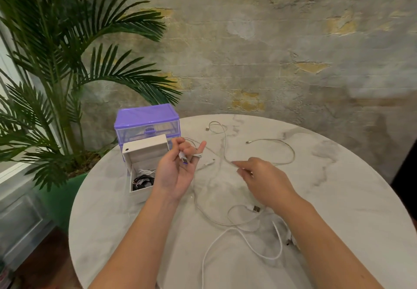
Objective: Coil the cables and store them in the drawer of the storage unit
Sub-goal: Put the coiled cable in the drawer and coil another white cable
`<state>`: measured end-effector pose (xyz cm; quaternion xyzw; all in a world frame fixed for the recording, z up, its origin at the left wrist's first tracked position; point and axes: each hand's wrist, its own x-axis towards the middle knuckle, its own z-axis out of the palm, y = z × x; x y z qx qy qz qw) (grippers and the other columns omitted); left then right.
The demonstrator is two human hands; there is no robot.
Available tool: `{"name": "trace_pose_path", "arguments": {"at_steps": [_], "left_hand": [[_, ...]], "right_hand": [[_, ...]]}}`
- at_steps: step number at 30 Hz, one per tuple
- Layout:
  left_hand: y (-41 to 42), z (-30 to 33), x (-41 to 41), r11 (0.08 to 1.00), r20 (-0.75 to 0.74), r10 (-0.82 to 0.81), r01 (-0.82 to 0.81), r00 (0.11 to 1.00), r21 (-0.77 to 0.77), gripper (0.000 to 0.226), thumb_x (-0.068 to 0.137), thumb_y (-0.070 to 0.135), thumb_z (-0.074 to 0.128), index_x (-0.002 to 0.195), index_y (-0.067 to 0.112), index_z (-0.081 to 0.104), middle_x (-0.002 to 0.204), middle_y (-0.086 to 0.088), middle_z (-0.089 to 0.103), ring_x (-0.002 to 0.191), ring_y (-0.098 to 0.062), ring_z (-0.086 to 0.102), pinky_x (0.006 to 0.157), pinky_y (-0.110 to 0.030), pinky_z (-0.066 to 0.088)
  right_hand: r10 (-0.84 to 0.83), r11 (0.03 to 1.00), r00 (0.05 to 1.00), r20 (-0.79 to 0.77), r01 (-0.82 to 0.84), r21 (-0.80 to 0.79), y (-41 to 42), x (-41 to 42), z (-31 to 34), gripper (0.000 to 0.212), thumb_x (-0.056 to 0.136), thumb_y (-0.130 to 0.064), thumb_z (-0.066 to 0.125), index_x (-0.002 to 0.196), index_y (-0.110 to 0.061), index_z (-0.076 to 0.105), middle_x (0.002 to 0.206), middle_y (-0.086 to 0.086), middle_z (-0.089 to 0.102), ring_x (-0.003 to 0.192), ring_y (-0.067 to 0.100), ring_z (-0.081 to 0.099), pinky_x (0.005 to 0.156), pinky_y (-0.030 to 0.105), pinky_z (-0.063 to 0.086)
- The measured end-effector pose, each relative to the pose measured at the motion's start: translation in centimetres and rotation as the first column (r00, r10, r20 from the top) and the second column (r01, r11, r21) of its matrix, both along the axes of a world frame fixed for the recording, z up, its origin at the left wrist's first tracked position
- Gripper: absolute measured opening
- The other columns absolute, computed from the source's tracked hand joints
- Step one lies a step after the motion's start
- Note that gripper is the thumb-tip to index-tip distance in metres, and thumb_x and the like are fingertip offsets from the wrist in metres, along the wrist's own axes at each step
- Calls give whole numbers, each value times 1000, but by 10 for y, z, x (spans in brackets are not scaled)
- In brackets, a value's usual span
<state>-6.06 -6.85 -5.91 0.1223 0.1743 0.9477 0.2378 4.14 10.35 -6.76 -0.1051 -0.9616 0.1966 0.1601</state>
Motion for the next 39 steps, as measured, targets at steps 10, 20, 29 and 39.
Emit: {"name": "trace_pose_path", "arguments": {"at_steps": [10,20,29,39], "left_hand": [[-7,-2,-6,1000,-76,-28,27,997,-13,46,106,18,29,72,14,59,54,7,35,43,-5,36,100,-34,49],[-4,26,9,992,-142,-67,51,988,-117,30,102,25,36,78,13,48,55,6,36,44,-6,36,98,-36,51],[-14,116,28,981,-328,-139,85,934,-173,35,105,26,30,76,14,46,54,5,35,43,-8,34,99,-38,50],[-10,145,48,928,-471,-270,97,840,-359,34,105,24,30,76,13,44,48,6,29,38,-7,27,92,-34,53]], "right_hand": [[-276,703,951,140,299,-645,40,-1,-6,20,98,-17,50,90,-6,65,64,4,68,33,15,48,40,24,43],[-350,489,918,-184,12,-872,28,7,37,20,101,-19,41,100,-13,60,51,-1,62,50,11,53,54,25,45],[-308,576,934,-179,34,-817,7,6,79,34,98,-3,35,125,-12,53,85,6,60,54,21,54,50,31,49],[-192,953,887,-419,66,-296,-33,-1,114,47,98,-38,48,143,-26,39,129,-3,55,119,20,52,102,40,37]]}}
